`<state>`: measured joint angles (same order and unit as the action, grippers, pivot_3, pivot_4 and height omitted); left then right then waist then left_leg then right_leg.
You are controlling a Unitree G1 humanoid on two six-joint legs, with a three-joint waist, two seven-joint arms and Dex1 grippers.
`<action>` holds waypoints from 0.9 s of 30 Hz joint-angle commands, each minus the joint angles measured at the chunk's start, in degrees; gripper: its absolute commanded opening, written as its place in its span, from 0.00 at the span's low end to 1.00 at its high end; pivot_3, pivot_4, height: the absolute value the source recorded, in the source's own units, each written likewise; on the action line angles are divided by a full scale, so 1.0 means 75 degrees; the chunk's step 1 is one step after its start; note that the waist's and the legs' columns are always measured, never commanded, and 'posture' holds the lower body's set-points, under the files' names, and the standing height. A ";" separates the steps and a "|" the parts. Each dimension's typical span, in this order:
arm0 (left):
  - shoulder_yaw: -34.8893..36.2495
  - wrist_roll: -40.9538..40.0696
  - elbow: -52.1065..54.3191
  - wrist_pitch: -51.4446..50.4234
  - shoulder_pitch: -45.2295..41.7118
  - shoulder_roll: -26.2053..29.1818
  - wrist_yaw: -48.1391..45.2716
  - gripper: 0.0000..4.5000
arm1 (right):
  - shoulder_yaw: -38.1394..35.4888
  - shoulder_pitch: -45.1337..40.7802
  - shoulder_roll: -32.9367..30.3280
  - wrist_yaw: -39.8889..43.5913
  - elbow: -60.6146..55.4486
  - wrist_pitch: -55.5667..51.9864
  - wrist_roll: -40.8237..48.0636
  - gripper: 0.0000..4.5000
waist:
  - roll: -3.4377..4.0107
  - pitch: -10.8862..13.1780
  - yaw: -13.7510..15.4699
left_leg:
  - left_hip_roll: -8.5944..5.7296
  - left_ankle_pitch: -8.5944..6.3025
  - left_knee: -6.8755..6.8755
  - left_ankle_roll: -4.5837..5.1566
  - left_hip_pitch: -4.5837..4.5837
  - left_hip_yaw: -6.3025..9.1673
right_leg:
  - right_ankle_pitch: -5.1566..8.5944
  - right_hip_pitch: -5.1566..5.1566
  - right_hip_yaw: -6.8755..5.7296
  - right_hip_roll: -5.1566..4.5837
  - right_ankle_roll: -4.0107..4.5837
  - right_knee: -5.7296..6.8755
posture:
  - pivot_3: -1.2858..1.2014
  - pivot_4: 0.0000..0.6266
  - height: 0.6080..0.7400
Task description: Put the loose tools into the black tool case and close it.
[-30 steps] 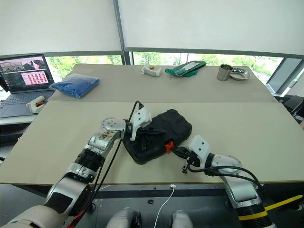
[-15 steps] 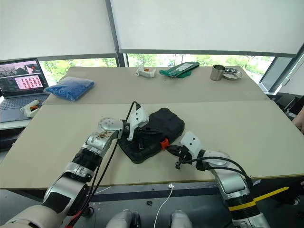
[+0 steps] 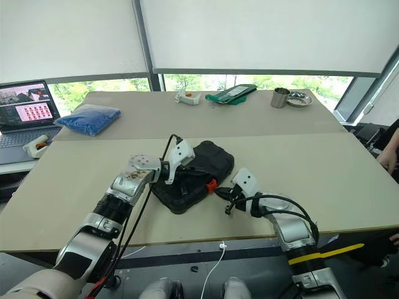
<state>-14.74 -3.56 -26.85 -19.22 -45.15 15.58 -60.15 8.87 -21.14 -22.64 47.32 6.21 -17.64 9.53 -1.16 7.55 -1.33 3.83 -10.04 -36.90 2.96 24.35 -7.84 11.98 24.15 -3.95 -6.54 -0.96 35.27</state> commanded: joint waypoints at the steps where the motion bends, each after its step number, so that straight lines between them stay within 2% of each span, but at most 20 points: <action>1: -0.0799 0.0492 -0.0649 -0.0821 0.0715 -0.0007 -0.0068 0.00 | 0.0053 -0.0499 0.0269 -0.0024 -0.0126 0.0216 0.0069 0.01 | -0.0001 -0.0001 0.0005 | 0.0001 0.0000 0.0005 0.0000 0.0000 -0.0001 | -0.0002 0.0000 0.0000 0.0001 0.0004 -0.0010 | 0.52 0.24 1.00; 11: -0.0759 0.0481 -0.0482 -0.0820 0.0798 0.0045 -0.0103 0.00 | -0.0226 -0.0748 0.0324 -0.0059 -0.0356 0.0926 -0.0004 0.01 | 0.0002 0.0001 0.0043 | -0.0001 -0.0009 0.0006 -0.0016 0.0012 -0.0013 | -0.0012 0.0013 0.0003 -0.0002 0.0017 -0.0024 | 0.52 0.24 1.00; 16: -0.0454 0.0270 -0.0301 -0.0234 0.0924 0.0124 -0.0110 0.00 | -0.0275 -0.0302 -0.0220 0.0234 -0.1093 0.0547 0.0117 0.01 | 0.0008 0.0005 0.0047 | -0.0002 -0.0009 0.0007 -0.0016 0.0028 -0.0013 | -0.0012 0.0025 0.0004 -0.0005 0.0018 -0.0029 | 0.52 0.24 1.00; 21: 0.0541 -0.0602 0.0162 0.1044 0.1183 0.0142 -0.0267 0.00 | -0.0548 0.0598 -0.1101 0.0768 -0.1968 0.0292 0.0469 0.01 | 0.0019 0.0000 0.0041 | 0.0000 -0.0027 0.0017 -0.0043 0.0032 -0.0016 | -0.0012 0.0017 0.0007 -0.0004 0.0018 -0.0032 | 0.52 0.24 1.00; 24: 0.1064 -0.1116 0.0655 0.1522 0.1353 0.0349 -0.0500 0.17 | -0.0986 0.1167 -0.1575 0.1049 -0.2234 0.0472 0.0756 0.00 | 0.0013 0.0003 0.0081 | 0.0001 -0.0035 0.0026 -0.0052 0.0038 -0.0010 | -0.0003 0.0018 -0.0001 0.0006 0.0028 -0.0032 | 0.52 0.24 1.00; 26: 0.1347 -0.1511 0.1074 0.1775 0.1540 0.0592 -0.0874 0.37 | -0.1351 0.1461 -0.1768 0.1162 -0.2283 0.0693 0.0955 0.00 | 0.0010 0.0013 0.0074 | 0.0000 -0.0037 0.0032 -0.0054 0.0050 -0.0012 | 0.0005 0.0028 -0.0003 0.0011 0.0028 -0.0033 | 0.52 0.24 1.00; 27: 0.1534 -0.1756 0.1288 0.1880 0.1637 0.0715 -0.1041 0.43 | -0.1546 0.1575 -0.1844 0.1197 -0.2267 0.0847 0.1036 0.00 | 0.0011 0.0027 0.0062 | 0.0000 -0.0037 0.0032 -0.0054 0.0055 -0.0016 | 0.0004 0.0032 -0.0002 0.0015 0.0028 -0.0032 | 0.52 0.24 1.00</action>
<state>-5.37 -14.25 -19.10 -6.26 -34.46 19.53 -65.63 0.96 -9.18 -35.56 55.45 -8.62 -14.35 14.86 -1.08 7.75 -0.86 3.83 -10.32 -36.66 2.56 24.79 -7.97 12.01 24.41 -3.96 -6.42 -0.75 35.03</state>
